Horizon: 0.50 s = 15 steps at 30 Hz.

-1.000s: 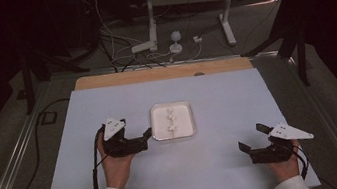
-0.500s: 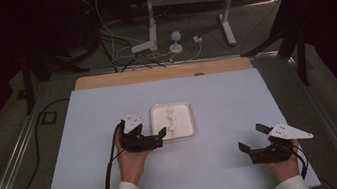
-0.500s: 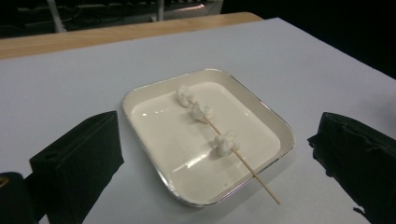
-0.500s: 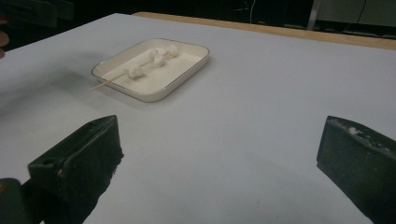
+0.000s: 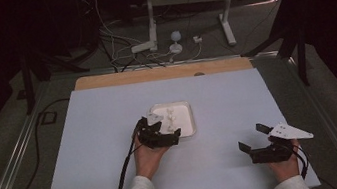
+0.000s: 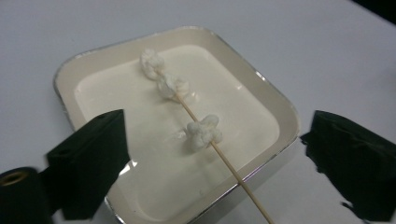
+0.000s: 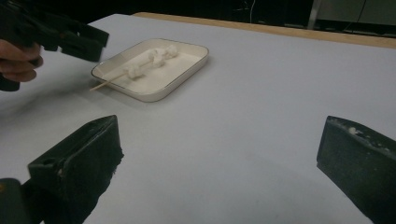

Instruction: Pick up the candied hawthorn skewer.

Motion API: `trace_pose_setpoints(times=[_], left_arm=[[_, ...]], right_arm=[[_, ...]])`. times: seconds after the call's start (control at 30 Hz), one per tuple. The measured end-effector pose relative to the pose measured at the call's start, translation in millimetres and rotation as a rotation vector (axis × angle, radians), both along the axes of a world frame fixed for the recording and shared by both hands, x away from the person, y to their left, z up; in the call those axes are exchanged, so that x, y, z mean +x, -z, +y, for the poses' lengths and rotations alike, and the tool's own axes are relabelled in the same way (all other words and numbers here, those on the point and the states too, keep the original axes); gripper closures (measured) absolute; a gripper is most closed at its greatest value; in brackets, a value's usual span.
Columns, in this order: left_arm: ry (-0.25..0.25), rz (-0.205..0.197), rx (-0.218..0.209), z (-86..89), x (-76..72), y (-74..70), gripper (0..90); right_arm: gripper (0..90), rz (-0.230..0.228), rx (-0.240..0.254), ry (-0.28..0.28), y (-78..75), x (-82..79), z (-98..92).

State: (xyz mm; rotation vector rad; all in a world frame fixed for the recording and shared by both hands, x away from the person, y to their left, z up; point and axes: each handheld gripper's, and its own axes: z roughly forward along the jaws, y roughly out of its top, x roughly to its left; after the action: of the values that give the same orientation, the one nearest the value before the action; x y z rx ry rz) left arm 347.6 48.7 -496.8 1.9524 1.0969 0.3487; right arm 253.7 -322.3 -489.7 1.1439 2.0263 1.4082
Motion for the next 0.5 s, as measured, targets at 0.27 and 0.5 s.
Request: trace_pose_setpoints(times=[0.27, 0.5], left_arm=[[0.022, 0.067, 0.093, -7.1, 5.1, 11.8, 40.2], [0.007, 0.117, 0.144, 0.2, 10.0, 14.5, 55.3]], right_arm=[[0.0, 0.003, 0.003, 0.001, 0.3, 0.2, -1.0], [0.0, 0.003, 0.006, -0.001, 0.4, 0.4, -0.8]])
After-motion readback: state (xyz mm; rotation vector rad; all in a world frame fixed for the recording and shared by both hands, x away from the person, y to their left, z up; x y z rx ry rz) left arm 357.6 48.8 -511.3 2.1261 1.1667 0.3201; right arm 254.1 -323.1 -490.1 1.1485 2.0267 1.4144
